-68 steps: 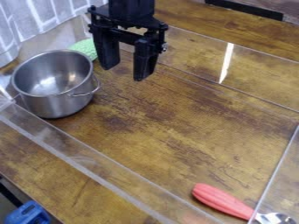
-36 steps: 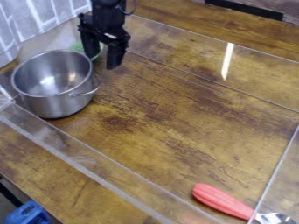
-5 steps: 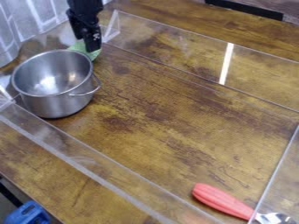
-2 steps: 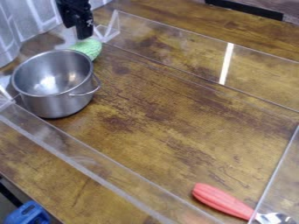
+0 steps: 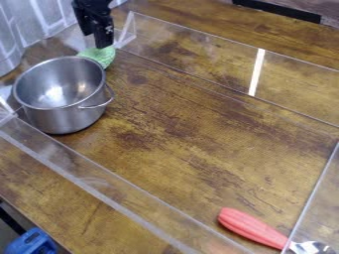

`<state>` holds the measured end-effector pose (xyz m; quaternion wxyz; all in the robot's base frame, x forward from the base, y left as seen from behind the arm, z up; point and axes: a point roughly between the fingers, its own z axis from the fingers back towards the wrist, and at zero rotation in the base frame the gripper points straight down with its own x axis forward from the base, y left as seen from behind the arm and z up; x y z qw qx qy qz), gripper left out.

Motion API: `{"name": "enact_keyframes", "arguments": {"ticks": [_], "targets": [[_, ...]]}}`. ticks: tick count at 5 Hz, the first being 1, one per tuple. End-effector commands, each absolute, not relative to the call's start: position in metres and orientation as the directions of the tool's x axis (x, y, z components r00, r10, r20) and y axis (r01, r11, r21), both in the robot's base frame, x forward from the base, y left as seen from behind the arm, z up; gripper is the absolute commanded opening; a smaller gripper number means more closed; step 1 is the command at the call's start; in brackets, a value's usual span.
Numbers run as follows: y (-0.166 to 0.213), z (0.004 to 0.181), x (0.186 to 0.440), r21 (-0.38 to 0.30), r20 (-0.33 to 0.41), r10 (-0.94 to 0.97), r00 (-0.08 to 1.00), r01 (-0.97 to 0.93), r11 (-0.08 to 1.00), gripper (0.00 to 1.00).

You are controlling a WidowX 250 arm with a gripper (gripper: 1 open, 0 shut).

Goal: Put the green object in the silver pot

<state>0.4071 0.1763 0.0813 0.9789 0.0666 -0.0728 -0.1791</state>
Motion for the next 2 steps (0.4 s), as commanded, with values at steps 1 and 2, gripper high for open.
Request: {"name": "enact_keyframes", "arguments": {"ticks": [1, 2], "targets": [[0.160, 0.134, 0.402, 0.229, 0.175, -0.369, 0.913, 0.327, 0.917, 0.00], [0.147, 0.139, 0.403, 0.232, 0.174, -0.353, 0.919, 0.311, 0.922, 0.00]]}}
